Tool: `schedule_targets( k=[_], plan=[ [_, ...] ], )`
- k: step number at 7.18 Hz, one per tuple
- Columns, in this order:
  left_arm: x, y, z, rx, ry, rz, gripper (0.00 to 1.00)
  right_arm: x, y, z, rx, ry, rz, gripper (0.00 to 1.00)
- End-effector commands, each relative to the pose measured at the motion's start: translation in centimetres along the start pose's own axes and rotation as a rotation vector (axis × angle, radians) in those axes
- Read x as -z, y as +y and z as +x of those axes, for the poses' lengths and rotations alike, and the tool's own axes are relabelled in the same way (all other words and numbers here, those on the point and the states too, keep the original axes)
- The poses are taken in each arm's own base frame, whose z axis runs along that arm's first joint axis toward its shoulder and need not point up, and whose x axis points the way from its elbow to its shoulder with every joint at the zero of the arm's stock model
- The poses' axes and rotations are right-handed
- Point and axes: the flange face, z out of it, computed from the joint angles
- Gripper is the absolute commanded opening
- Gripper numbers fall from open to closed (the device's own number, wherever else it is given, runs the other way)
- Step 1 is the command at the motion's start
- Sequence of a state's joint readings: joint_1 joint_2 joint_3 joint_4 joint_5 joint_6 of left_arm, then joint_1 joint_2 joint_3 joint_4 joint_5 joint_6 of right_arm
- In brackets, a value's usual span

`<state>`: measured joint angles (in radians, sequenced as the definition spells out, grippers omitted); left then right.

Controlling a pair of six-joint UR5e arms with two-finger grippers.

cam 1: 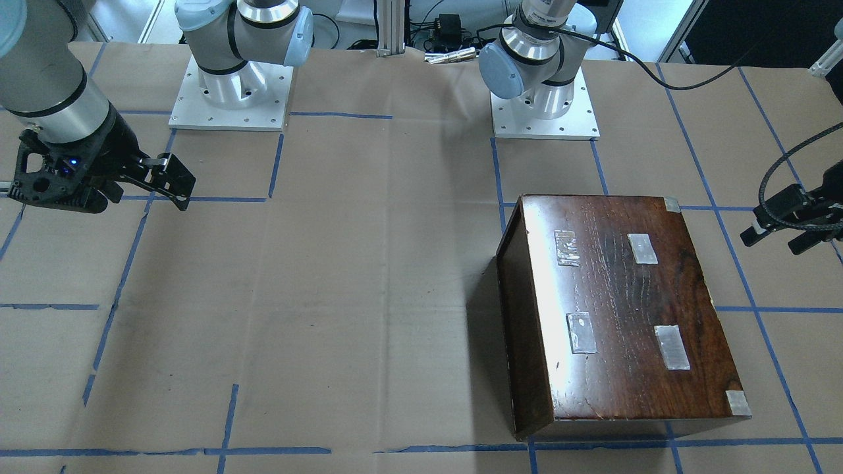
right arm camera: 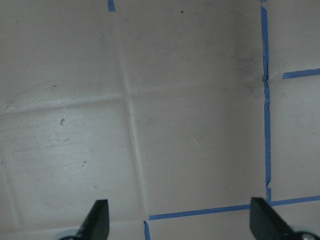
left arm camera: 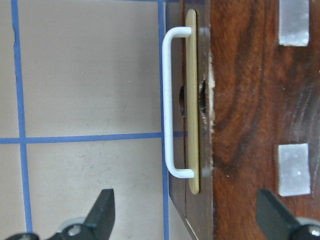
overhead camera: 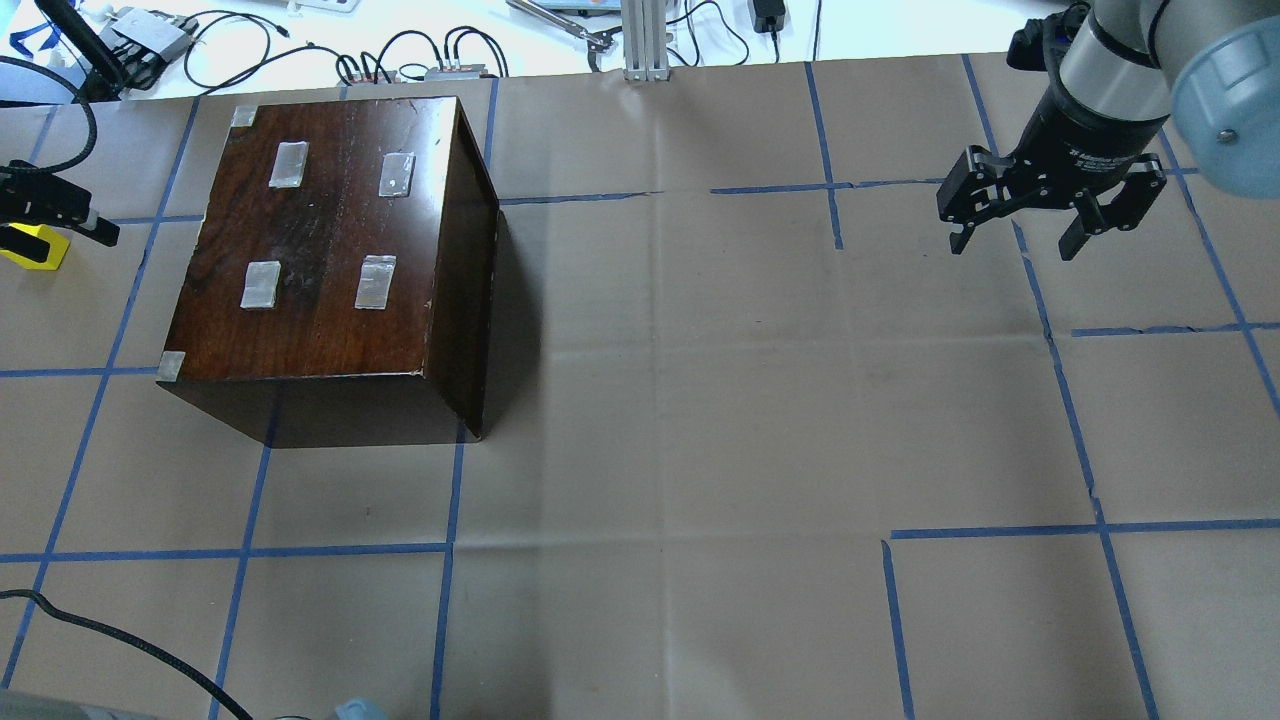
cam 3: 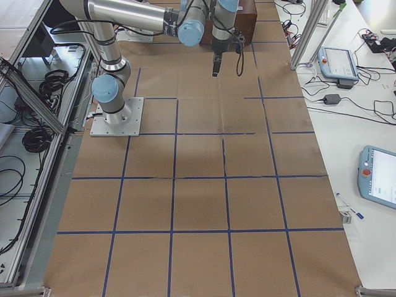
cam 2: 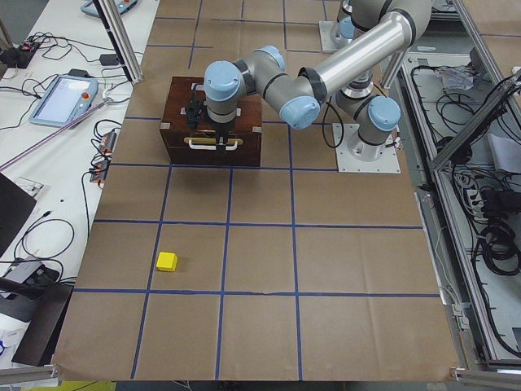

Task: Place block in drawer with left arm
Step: 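Lower the left gripper beside the drawer's white handle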

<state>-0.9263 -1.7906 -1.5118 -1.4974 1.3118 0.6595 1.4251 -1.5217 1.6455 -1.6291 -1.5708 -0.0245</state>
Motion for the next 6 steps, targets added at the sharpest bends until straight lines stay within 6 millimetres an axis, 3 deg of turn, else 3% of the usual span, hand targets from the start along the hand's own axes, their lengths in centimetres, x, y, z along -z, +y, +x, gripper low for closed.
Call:
schedule_targets(
  k=[1,6],
  plan=[
    [-1.5,-0.7,-0.8,0.006,0.055,-0.012,0.99,0.0,0.0,0.0,0.000,0.000,0.001,1.00],
    [-5.8,-1.4,-2.2,0.016,0.115,-0.052,0.99,0.0,0.0,0.0,0.000,0.000,-0.001,1.00]
  ],
)
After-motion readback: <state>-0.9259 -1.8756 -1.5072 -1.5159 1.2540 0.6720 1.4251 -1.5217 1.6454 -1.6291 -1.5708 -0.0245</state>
